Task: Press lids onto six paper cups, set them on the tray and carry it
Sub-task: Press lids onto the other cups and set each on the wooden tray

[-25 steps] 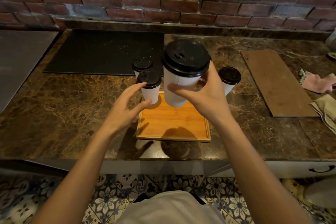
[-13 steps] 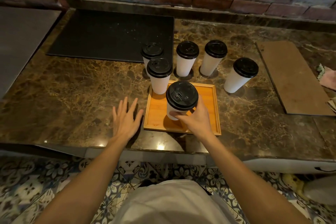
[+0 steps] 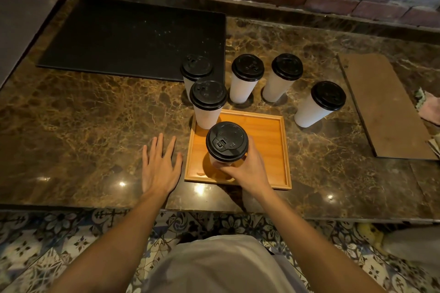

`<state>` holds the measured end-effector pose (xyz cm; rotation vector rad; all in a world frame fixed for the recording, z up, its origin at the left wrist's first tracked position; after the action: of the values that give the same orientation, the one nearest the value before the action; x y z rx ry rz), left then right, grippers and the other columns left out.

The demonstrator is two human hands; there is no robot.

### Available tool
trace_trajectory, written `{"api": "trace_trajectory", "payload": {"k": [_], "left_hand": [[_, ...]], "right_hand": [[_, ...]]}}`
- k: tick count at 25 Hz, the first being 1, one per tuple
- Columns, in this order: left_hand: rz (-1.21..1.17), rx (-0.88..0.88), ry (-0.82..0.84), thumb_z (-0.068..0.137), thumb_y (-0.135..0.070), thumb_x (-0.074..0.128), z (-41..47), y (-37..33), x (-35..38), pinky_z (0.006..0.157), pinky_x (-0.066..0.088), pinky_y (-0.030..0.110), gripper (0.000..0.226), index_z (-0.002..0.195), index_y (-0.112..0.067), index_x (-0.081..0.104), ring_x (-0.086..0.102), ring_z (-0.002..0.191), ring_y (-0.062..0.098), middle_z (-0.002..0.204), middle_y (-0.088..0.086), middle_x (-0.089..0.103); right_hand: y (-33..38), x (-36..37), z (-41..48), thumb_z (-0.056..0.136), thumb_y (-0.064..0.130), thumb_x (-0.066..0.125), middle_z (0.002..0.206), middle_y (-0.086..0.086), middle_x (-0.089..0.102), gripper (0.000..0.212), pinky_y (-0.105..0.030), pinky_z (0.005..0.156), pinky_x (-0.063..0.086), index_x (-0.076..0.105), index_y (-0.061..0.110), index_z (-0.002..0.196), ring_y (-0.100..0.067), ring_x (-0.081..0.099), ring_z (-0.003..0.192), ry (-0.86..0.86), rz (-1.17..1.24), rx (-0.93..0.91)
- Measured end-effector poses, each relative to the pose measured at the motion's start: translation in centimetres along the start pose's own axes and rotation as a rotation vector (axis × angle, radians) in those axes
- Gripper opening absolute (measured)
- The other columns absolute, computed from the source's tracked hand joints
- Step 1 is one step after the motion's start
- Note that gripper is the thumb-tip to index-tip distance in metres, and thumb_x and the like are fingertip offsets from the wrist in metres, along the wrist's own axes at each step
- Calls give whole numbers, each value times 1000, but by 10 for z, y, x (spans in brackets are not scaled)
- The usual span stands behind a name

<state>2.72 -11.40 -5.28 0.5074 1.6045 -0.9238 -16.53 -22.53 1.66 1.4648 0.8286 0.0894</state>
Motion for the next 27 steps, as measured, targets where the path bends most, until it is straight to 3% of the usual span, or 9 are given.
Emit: {"api": "trace_trajectory", "payload": {"k": [5, 10, 14, 16, 19, 22, 24, 27], "left_hand": [[-3, 4, -4, 100, -41, 31, 1, 2, 4, 119, -5, 40, 52, 149, -26, 24, 6, 147, 20, 159, 7, 13], [-25, 8, -10, 100, -41, 33, 2, 2, 2, 119, -4, 40, 51, 149, -24, 26, 7, 147, 21, 159, 9, 14], [-28, 6, 30, 100, -42, 35, 3, 1, 0, 119, -5, 41, 54, 150, -26, 21, 1, 148, 19, 160, 7, 9], [-20, 3, 47, 100, -44, 35, 4, 0, -1, 119, -6, 41, 57, 151, -27, 17, -2, 148, 18, 161, 6, 5], [-11, 3, 57, 100, -47, 35, 5, -1, -4, 119, -7, 40, 59, 151, -27, 14, -5, 147, 17, 161, 5, 2], [-17, 3, 60, 100, -47, 35, 5, -2, -8, 118, -9, 39, 60, 151, -27, 13, -6, 147, 17, 161, 4, 0], [-6, 2, 72, 100, -47, 35, 7, -3, -10, 118, -10, 38, 60, 151, -27, 10, -7, 147, 17, 161, 4, -2], [39, 4, 88, 100, -47, 31, 6, -4, -11, 118, -10, 38, 60, 151, -27, 7, -8, 147, 18, 160, 5, -3]], "right_hand": [[3, 5, -3, 60, 45, 89, 123, 35, 47, 90, -2, 92, 38, 38, 36, 134, 20, 44, 116, 7, 2, 3], [16, 18, -4, 58, 53, 86, 119, 44, 42, 86, 4, 88, 34, 34, 53, 126, 27, 40, 113, 43, -45, -14], [18, 31, -6, 59, 53, 86, 125, 35, 44, 91, 1, 93, 33, 33, 43, 132, 25, 40, 115, 102, -70, -38], [20, 35, -6, 60, 49, 88, 128, 29, 45, 92, 1, 94, 32, 32, 42, 133, 24, 39, 116, 126, -74, -31], [24, 24, -4, 62, 36, 91, 131, 34, 39, 99, 1, 98, 30, 26, 40, 137, 28, 34, 119, 254, -93, -34], [27, -14, 8, 76, 14, 82, 139, 20, 43, 85, -21, 110, 40, 31, 35, 140, 16, 42, 123, 459, -133, 12], [43, -48, 24, 85, 3, 71, 130, 17, 53, 61, -33, 105, 48, 45, 28, 135, 5, 52, 118, 307, -129, 12], [90, -87, 69, 88, 13, 71, 124, 9, 59, 52, -23, 101, 50, 51, 17, 136, -5, 57, 118, -26, -94, -127]]}}
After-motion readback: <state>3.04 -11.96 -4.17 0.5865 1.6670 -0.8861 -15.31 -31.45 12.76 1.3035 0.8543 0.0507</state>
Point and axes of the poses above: each hand's wrist, its own z-axis towards the middle knuckle, its own x-axis out of the palm, y = z × x, the point moved 1 cm from there along z, towards the middle knuckle
